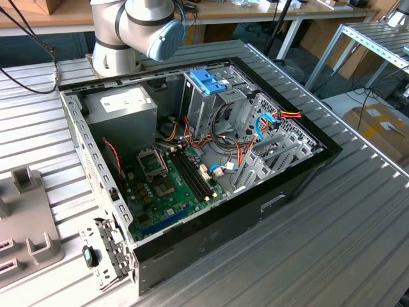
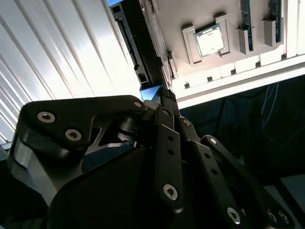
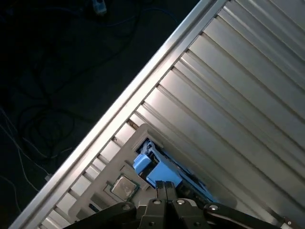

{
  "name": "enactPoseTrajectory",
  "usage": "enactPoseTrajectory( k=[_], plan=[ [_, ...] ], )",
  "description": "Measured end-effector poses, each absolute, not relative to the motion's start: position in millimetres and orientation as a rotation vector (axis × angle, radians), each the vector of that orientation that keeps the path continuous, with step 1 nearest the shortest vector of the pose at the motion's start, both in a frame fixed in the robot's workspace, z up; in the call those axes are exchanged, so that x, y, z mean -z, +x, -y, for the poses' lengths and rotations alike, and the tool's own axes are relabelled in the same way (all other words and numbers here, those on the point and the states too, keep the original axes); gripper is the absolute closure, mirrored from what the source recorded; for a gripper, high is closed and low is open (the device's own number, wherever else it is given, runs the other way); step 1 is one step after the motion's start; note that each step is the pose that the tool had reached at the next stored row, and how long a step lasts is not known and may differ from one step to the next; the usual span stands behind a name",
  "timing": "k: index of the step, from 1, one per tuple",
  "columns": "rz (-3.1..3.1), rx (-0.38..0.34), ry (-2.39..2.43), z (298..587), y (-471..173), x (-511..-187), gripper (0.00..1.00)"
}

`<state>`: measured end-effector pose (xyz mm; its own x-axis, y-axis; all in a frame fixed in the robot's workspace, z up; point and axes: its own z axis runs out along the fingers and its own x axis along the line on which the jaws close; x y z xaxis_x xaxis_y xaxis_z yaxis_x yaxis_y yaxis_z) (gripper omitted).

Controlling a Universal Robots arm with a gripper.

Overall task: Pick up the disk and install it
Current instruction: 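Pick up the disk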

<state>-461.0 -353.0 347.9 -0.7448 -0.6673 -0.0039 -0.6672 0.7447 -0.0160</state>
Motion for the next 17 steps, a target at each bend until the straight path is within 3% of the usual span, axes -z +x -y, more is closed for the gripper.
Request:
enactPoseTrajectory(
  k=[9,17],
  plan=[
    [-2.758,0.019,-1.481,353.0,-461.0,-347.9,0.89],
    [-2.749,0.019,-1.498,353.0,-461.0,-347.9,0.89]
  ],
)
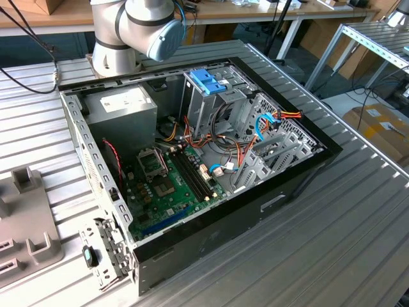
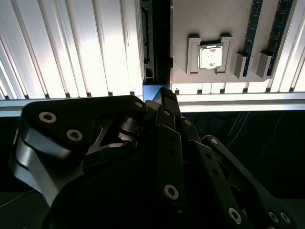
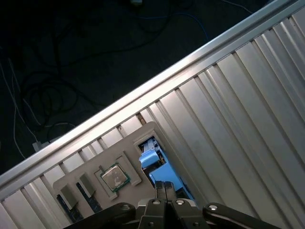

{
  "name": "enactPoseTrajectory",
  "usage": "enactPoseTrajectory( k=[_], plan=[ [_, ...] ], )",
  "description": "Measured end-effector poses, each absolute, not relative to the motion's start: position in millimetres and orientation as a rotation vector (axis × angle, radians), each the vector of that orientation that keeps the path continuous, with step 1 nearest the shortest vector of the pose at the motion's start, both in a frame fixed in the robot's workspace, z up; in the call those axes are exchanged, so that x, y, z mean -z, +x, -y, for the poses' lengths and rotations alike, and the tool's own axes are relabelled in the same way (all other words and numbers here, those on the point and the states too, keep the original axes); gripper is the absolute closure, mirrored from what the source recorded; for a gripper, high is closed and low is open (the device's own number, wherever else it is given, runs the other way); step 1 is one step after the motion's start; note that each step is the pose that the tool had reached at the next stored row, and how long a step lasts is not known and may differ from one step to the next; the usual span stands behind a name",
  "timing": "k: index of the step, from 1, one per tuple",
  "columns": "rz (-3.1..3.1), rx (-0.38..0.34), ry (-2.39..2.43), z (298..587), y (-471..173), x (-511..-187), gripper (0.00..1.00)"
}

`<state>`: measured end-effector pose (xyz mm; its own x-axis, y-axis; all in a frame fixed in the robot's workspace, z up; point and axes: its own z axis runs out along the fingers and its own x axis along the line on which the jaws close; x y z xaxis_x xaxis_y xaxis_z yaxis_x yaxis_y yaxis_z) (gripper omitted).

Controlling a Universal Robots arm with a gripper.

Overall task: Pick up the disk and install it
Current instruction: 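Pick up the disk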

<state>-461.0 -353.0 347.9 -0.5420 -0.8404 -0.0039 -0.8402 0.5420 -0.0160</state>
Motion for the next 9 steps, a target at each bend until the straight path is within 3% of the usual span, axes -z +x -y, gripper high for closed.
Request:
enactPoseTrajectory(
  k=[9],
  plan=[
    [-2.735,0.019,-1.522,353.0,-461.0,-347.9,0.89]
  ],
)
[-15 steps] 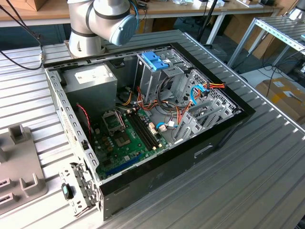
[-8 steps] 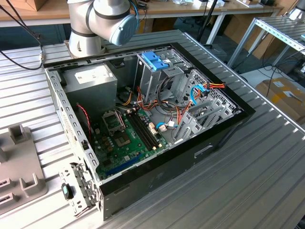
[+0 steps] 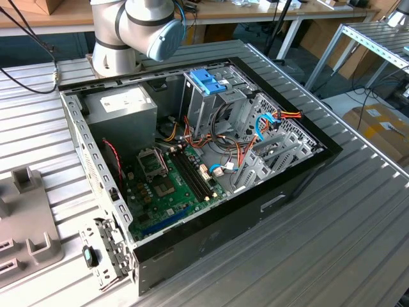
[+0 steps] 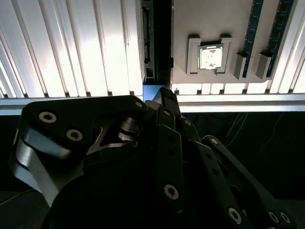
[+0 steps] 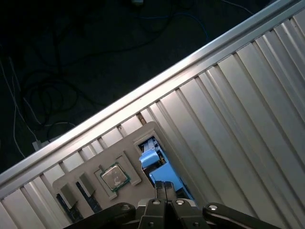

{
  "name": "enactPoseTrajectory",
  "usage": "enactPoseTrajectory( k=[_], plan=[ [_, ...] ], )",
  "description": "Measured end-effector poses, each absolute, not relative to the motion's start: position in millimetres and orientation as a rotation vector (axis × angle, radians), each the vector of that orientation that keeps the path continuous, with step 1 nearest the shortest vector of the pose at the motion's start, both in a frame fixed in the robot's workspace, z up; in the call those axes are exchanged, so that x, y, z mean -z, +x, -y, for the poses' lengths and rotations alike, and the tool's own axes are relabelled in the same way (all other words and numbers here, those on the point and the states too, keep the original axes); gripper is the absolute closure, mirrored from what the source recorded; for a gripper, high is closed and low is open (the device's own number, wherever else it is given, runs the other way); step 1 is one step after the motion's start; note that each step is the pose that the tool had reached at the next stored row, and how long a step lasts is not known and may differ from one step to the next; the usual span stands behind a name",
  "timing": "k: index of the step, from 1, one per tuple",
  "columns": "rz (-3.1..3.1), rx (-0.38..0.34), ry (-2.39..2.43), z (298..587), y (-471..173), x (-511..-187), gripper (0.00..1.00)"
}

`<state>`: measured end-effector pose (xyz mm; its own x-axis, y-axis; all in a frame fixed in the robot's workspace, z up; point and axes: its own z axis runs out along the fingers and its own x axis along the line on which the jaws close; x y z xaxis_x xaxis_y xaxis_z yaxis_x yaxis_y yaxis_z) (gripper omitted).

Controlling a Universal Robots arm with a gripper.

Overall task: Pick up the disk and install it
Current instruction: 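Pick up the disk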

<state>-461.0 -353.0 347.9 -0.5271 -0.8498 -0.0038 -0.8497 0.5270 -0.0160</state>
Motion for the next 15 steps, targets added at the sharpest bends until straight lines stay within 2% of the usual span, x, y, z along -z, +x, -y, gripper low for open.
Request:
enactPoseTrajectory(
  k=[15],
  plan=[
    [-2.468,0.016,-1.922,353.0,-461.0,-347.9,0.89]
  ],
)
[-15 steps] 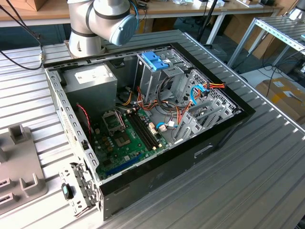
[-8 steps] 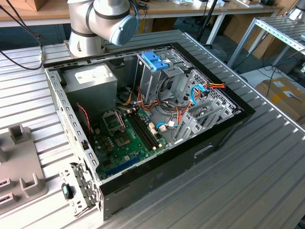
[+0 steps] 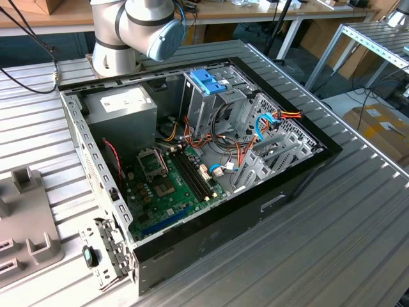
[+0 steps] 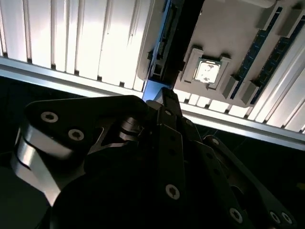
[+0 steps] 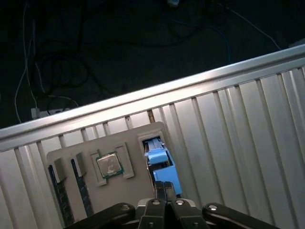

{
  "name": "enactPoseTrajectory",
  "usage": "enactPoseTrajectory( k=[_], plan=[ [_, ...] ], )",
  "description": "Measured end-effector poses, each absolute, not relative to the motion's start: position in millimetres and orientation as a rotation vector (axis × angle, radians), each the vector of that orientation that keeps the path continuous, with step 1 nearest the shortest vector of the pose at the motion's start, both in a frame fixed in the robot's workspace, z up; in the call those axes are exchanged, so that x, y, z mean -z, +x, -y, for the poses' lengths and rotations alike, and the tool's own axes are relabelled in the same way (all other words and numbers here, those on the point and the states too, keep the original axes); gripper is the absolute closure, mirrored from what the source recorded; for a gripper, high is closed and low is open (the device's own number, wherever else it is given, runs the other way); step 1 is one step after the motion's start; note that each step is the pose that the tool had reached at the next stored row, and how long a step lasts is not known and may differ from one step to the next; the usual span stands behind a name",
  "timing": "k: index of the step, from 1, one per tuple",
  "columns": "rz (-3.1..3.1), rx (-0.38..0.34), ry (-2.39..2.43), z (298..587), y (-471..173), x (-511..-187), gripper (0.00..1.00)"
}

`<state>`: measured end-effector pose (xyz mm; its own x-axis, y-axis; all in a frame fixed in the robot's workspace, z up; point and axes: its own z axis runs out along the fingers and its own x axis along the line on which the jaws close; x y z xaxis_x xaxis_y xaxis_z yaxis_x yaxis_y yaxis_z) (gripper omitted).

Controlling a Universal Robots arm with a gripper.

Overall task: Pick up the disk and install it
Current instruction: 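Pick up the disk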

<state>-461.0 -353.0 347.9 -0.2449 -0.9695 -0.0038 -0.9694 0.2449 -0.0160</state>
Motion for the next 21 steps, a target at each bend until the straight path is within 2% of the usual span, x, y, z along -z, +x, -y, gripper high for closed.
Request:
enactPoseTrajectory(
  k=[8,21],
  plan=[
    [-2.236,0.014,-2.187,353.0,-461.0,-347.9,0.89],
    [-2.225,0.014,-2.198,353.0,-461.0,-347.9,0.89]
  ],
)
